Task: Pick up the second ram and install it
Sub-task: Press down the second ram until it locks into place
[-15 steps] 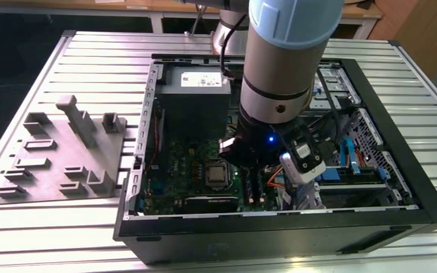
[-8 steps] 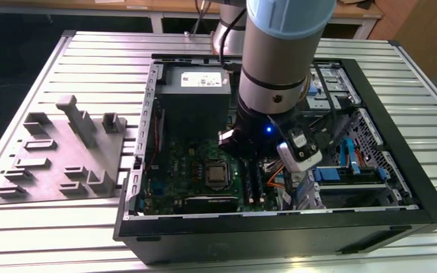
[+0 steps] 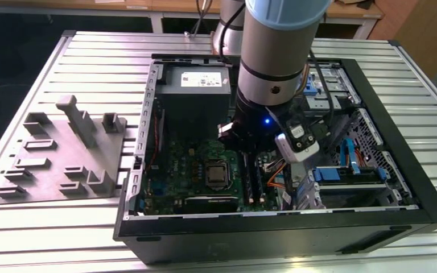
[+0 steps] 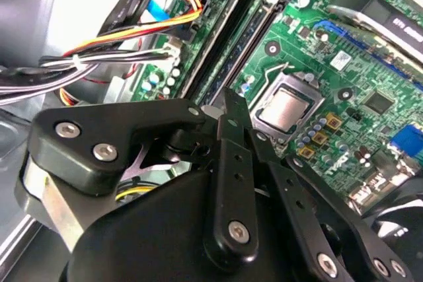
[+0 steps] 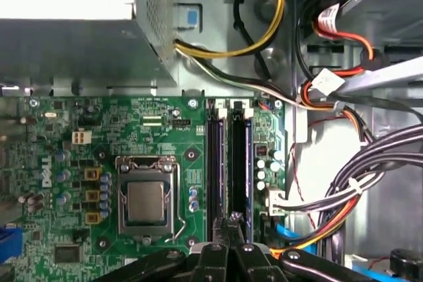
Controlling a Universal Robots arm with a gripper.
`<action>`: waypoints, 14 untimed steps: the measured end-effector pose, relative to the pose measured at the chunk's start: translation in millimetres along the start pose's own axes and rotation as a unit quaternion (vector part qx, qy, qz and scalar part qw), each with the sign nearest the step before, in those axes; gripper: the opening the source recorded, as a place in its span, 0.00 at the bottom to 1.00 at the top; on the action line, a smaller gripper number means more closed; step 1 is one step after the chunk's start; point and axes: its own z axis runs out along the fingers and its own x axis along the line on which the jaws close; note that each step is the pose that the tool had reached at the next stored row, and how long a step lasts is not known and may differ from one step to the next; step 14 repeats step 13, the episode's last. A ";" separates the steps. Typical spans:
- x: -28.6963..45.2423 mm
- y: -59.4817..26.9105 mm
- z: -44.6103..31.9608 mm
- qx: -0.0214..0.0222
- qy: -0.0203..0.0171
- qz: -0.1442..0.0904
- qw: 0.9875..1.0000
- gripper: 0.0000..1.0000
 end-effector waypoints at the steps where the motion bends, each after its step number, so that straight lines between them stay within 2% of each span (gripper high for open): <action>1: -0.1 0.1 -1.6 0.000 0.000 0.000 1.000 0.10; 14: -0.1 0.1 -3.4 -0.001 0.000 0.000 1.000 0.10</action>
